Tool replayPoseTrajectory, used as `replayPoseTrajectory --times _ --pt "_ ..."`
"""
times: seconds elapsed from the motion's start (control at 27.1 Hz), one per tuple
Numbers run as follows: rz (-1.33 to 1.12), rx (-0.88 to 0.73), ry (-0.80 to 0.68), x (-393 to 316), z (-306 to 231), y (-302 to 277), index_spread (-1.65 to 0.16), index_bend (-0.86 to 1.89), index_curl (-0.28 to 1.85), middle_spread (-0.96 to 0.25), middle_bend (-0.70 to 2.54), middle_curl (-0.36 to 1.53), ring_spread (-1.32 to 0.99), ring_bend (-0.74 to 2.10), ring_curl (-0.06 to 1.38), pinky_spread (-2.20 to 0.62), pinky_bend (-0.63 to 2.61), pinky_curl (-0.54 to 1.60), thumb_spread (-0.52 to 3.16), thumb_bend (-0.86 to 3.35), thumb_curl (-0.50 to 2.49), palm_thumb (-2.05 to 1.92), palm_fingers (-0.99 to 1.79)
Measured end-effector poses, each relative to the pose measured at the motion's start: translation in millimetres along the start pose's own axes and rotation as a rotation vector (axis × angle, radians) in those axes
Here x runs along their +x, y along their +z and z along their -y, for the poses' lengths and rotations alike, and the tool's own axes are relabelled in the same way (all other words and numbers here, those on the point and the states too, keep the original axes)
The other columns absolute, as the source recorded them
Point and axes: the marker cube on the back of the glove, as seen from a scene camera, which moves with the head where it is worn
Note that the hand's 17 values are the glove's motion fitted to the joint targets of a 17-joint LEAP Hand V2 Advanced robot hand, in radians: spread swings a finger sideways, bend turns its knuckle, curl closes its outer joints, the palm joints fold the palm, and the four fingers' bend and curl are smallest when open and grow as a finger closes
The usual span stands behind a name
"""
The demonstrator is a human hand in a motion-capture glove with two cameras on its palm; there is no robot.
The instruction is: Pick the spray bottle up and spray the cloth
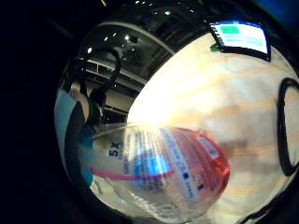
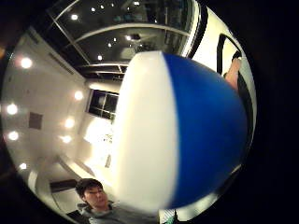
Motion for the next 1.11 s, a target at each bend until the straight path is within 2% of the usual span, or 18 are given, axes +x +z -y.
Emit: replayPoseTrajectory --times 0.22,0.48,0.74,0.92,1.11 --pt "-0.158 -0.227 -0.023 -23 1 16 -0.23 0.36 0.39 -0.1 0.58 0.47 -0.16 0.61 0.41 -0.22 0.35 0.35 0.38 -0.01 0.57 1.02 1.42" --pt "-0.506 -0.524 -0.168 -88 -21 30 -0.22 0.42 0.45 -0.11 0.59 0.49 -0.18 0.63 0.43 -0.26 0.37 0.37 0.21 -0.03 0.61 1.03 1.42" --pt "-0.783 -0.699 -0.255 -140 -62 51 -0.21 0.44 0.48 -0.11 0.59 0.49 -0.19 0.64 0.45 -0.29 0.39 0.38 0.09 -0.03 0.64 1.03 1.41" --pt "-0.939 -0.818 -0.287 -121 -97 85 -0.21 0.45 0.5 -0.11 0.6 0.5 -0.19 0.65 0.45 -0.29 0.4 0.39 0.05 -0.03 0.65 1.02 1.4" --pt "-0.983 -0.894 -0.272 -88 -121 111 -0.2 0.44 0.51 -0.11 0.6 0.5 -0.19 0.66 0.46 -0.29 0.4 0.39 0.02 -0.03 0.66 1.03 1.4"
